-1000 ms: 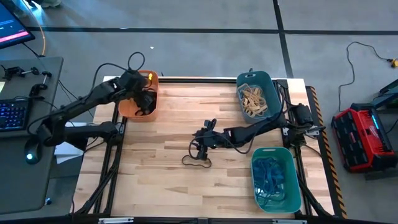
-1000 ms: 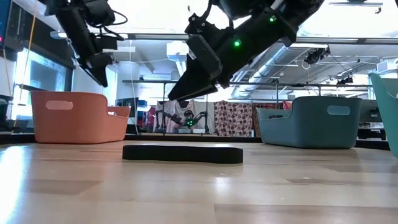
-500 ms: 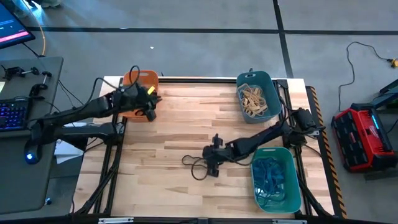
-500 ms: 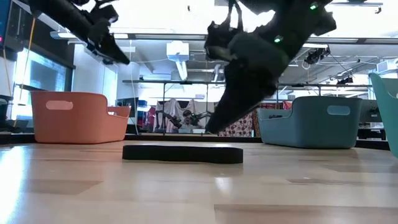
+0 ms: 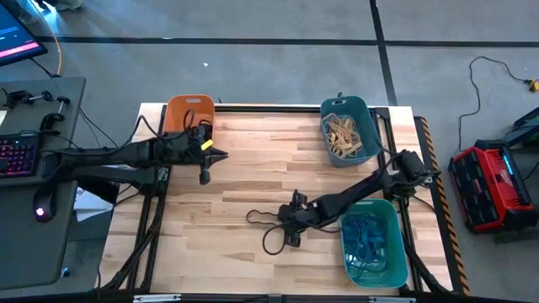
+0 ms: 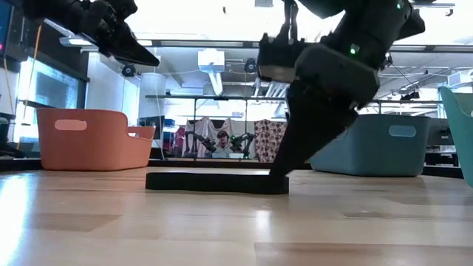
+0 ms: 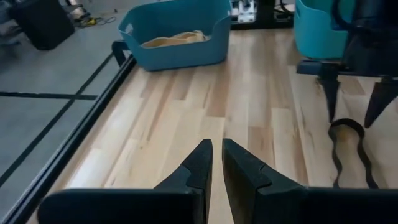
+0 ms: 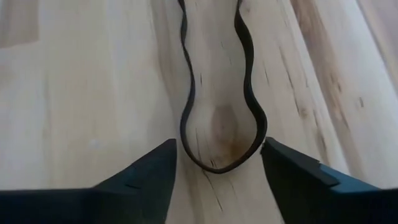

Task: Sort rubber bands into baskets
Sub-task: Put the black rubber band into the orange bin

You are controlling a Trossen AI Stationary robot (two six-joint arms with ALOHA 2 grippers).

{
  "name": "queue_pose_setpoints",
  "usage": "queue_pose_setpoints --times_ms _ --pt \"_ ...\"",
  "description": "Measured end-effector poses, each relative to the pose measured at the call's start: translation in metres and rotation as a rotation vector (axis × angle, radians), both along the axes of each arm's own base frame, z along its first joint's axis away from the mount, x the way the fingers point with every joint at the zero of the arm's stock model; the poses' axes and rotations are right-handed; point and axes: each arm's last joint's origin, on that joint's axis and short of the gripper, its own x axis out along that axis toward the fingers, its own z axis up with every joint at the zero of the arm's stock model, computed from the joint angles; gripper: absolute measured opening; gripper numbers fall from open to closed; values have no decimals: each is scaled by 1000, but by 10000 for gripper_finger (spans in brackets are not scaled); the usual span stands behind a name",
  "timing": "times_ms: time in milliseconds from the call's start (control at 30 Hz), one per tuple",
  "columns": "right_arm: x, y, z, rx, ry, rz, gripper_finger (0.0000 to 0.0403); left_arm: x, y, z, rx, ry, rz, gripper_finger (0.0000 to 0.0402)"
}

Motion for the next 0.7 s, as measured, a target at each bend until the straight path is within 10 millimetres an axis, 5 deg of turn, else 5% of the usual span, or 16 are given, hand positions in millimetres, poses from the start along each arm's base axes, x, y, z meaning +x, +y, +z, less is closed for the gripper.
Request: queue_pose_setpoints --times_ms 167,333,467,700 --pt "1 0 -11 -1 24 -10 259 0 -4 -4 -10 9 -17 26" --pt "3 0 -14 -29 25 27 255 1 -9 -3 -22 0 -38 26" --pt "3 -1 -14 -57 18 48 197 3 -14 -4 -27 7 -79 26" --pt "5 -5 -14 -100 15 68 22 14 -29 -14 -81 62 -211 26"
